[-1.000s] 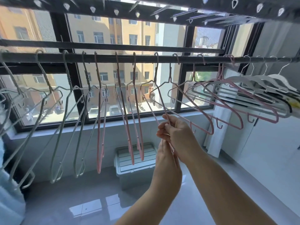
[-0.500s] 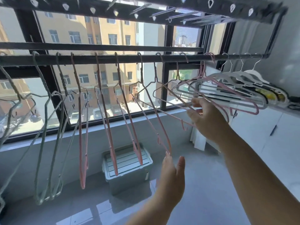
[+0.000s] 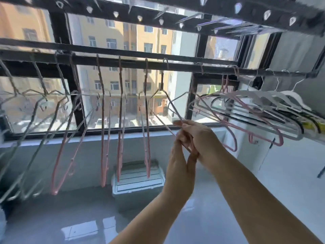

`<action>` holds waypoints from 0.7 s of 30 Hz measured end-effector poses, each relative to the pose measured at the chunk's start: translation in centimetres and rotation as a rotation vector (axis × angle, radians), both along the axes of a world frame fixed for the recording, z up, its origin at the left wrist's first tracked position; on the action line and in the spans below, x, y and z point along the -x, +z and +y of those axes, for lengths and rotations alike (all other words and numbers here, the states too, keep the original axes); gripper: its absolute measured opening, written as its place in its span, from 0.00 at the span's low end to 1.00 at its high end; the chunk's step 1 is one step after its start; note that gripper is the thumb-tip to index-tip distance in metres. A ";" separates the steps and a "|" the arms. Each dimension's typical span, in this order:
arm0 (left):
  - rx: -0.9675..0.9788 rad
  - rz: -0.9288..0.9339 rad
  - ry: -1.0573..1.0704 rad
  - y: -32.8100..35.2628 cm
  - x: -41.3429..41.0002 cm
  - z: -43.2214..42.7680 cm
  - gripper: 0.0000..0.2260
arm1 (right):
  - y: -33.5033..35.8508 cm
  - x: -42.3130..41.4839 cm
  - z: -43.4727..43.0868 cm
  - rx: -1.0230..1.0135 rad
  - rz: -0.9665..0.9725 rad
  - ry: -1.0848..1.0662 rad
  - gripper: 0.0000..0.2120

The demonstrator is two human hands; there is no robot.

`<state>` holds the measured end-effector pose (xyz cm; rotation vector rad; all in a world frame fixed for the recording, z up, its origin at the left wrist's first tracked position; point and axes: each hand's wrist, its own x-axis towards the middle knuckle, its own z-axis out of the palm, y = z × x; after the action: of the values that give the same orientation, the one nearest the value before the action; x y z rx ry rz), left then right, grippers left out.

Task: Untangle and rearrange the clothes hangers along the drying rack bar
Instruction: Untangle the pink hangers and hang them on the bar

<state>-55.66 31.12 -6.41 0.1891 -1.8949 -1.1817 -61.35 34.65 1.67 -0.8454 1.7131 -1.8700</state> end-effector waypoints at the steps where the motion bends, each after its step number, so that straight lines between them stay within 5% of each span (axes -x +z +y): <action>1: -0.021 0.011 0.026 0.0 0.6 0.3 0.23 | 0.2 0.6 0.1 0.005 0.001 0.027 0.11; 14: -0.051 0.106 0.309 5.2 3.5 2.2 0.21 | 2.7 3.7 0.8 0.146 0.121 0.286 0.14; 21: -0.182 0.026 0.322 6.6 3.4 1.5 0.10 | 2.0 3.9 -1.1 0.196 -0.048 0.266 0.14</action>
<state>-59.07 32.57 0.19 0.5535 -1.6580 -1.1253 -65.26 33.51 3.63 -1.0396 1.3303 -1.8774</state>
